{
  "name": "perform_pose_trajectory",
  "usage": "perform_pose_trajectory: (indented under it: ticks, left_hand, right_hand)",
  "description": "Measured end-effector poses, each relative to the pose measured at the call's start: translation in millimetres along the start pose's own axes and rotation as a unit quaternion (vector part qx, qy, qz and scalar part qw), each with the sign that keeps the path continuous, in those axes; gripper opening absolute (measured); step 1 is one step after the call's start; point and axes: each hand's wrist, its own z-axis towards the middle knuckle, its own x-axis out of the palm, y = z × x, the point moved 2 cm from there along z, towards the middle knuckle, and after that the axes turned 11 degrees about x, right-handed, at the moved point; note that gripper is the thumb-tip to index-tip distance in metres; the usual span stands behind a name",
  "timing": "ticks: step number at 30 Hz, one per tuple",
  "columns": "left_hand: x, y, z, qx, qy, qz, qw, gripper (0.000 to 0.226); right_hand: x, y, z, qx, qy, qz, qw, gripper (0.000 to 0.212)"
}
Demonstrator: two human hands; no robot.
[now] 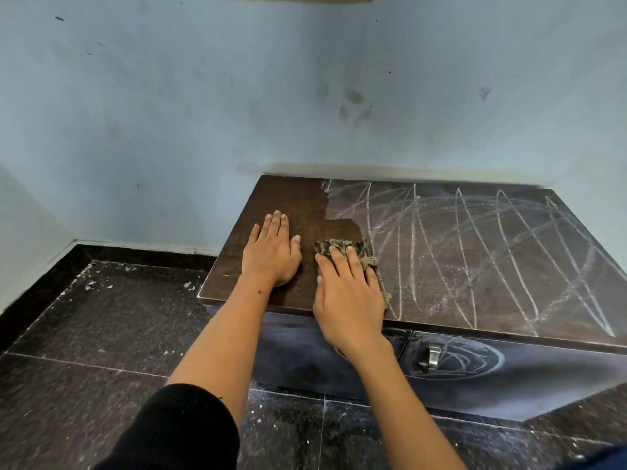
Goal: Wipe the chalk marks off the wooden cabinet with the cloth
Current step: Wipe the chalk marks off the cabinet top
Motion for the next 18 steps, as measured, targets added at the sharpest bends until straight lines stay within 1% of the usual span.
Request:
perform_pose_trajectory:
  ticks: [3, 7, 9, 12, 13, 15, 18]
  left_hand:
    - [-1, -1, -1, -0.003, 0.003, -0.011, 1.000, 0.057]
    - [-4, -3, -2, -0.003, 0.005, -0.012, 1.000, 0.057]
    - [-4, -3, -2, -0.002, 0.002, -0.010, 1.000, 0.057]
    - [-3, -2, -1, 0.000, 0.002, -0.010, 1.000, 0.057]
    - [-2, -1, 0, -0.001, -0.001, -0.008, 1.000, 0.057]
    - [-2, -1, -1, 0.000, -0.002, -0.010, 1.000, 0.057]
    - [-3, -2, -1, 0.001, 0.004, -0.012, 1.000, 0.057]
  right_hand:
    - [-1, 8, 30, 0.008, 0.008, 0.000, 1.000, 0.044]
    - [-5, 15, 59, 0.013, 0.046, -0.005, 0.999, 0.044]
    - [-4, 13, 46, 0.028, 0.037, 0.000, 0.999, 0.045]
    - [-1, 7, -1, 0.030, -0.016, 0.000, 0.999, 0.045]
    - [-1, 6, -11, 0.027, -0.021, -0.002, 0.999, 0.045]
    - [-2, 5, -5, 0.030, 0.001, 0.002, 1.000, 0.045]
    - [-5, 14, 32, 0.040, 0.038, 0.002, 0.998, 0.046]
